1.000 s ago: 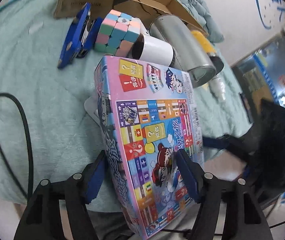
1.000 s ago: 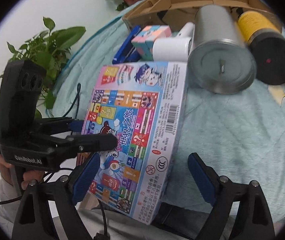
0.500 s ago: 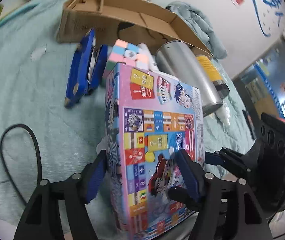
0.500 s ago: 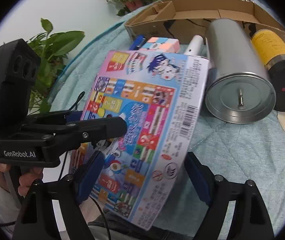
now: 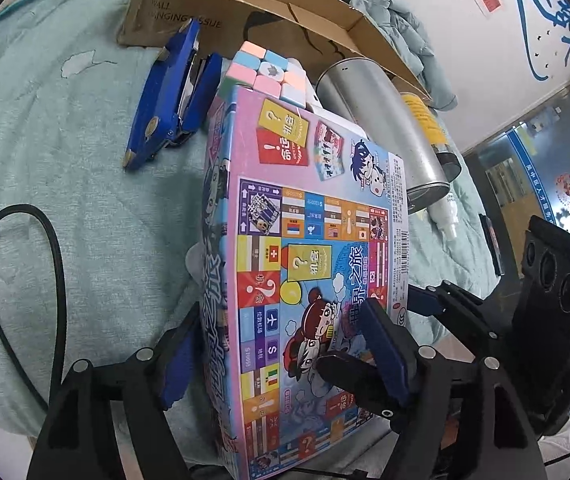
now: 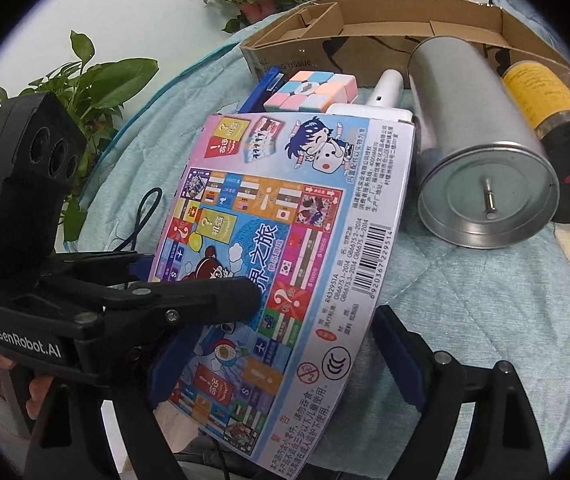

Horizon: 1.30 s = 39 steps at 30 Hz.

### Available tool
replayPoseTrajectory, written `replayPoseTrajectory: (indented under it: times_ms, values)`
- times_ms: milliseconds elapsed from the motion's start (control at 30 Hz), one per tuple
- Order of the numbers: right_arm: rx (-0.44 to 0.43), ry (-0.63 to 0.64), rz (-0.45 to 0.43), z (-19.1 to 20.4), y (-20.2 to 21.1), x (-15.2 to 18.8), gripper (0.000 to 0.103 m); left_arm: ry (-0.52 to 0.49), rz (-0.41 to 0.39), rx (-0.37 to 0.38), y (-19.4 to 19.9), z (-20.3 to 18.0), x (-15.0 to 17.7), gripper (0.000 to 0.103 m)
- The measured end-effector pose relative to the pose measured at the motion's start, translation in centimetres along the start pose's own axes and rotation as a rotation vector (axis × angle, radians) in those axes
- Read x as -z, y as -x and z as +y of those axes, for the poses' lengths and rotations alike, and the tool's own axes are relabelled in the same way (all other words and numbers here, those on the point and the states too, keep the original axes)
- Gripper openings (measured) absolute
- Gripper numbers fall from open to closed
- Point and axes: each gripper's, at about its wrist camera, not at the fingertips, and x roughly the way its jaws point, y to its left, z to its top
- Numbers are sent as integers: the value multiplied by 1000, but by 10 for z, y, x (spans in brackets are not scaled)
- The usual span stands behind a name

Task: Organize rigid objects
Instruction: 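Lift the board-game box and carry it over the cardboard box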

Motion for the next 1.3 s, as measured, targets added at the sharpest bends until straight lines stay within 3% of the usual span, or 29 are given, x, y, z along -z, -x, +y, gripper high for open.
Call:
replayPoseTrajectory:
  times_ms: [133,300,567,800,1300]
  values:
    - [27,28,-16,5,7,0,85,-14,-35,-33,7,-9,4,70]
    - [0,10,-57,1,9,2,85,-50,-112,-81,28,-24,6,66]
    - [43,30,-189,-5,29,1,85,-145,-261,-70,60,-61,-12,65]
    - [94,65,-303,-10,55,-30,84,-212,-350,-57,77,-87,-52,65]
    - [159,148,-362,-28,58,-123,84,-270,-418,-42,96,-97,-173,65]
